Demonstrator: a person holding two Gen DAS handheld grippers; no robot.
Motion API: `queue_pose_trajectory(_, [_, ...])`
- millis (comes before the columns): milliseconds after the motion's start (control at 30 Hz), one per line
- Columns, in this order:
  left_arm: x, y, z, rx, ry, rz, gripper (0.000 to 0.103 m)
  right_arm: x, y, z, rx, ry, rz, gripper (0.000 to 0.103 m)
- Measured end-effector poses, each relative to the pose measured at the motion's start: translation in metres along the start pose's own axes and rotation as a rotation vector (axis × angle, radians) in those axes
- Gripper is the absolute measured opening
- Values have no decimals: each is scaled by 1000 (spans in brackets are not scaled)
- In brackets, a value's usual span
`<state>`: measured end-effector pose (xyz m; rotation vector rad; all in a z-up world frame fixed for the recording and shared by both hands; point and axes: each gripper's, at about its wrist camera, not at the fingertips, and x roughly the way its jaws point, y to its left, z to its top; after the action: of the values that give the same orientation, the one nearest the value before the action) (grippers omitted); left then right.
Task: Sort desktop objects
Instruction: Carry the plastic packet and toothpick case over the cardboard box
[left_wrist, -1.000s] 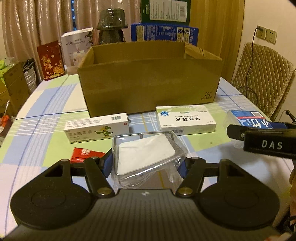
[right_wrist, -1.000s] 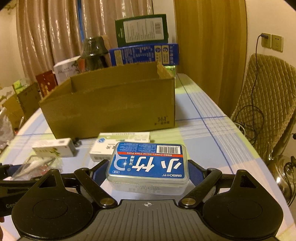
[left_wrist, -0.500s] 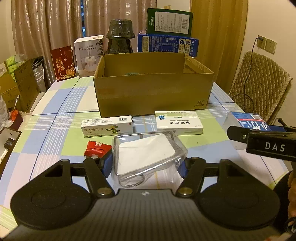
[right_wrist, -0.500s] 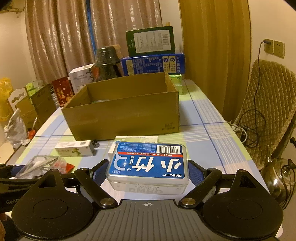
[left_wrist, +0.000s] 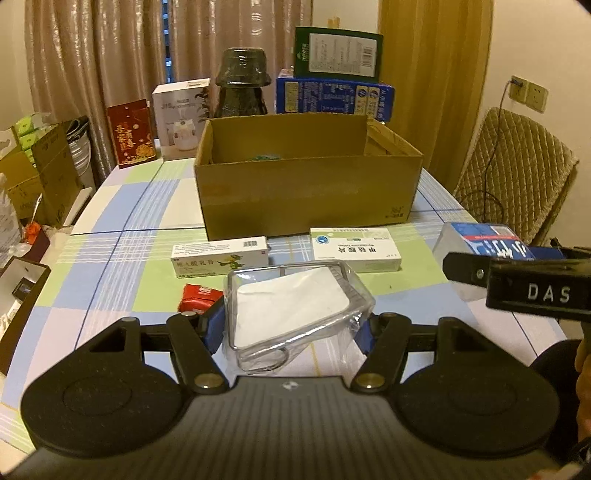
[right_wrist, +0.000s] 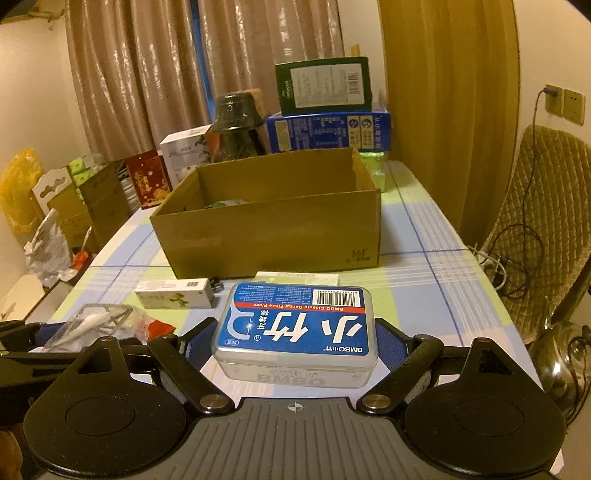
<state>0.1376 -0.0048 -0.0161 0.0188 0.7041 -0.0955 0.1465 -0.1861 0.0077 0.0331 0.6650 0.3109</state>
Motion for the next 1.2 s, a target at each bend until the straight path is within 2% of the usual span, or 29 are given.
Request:
queue_pose_trajectory(667, [-10,5,3,-30,-17,0,61,-3,-5,-3,20,4,2,85])
queue_pose_trajectory(1200, [-3,0,14,-19,-16,-7,61,3,-16,15,8,-10,-10,85])
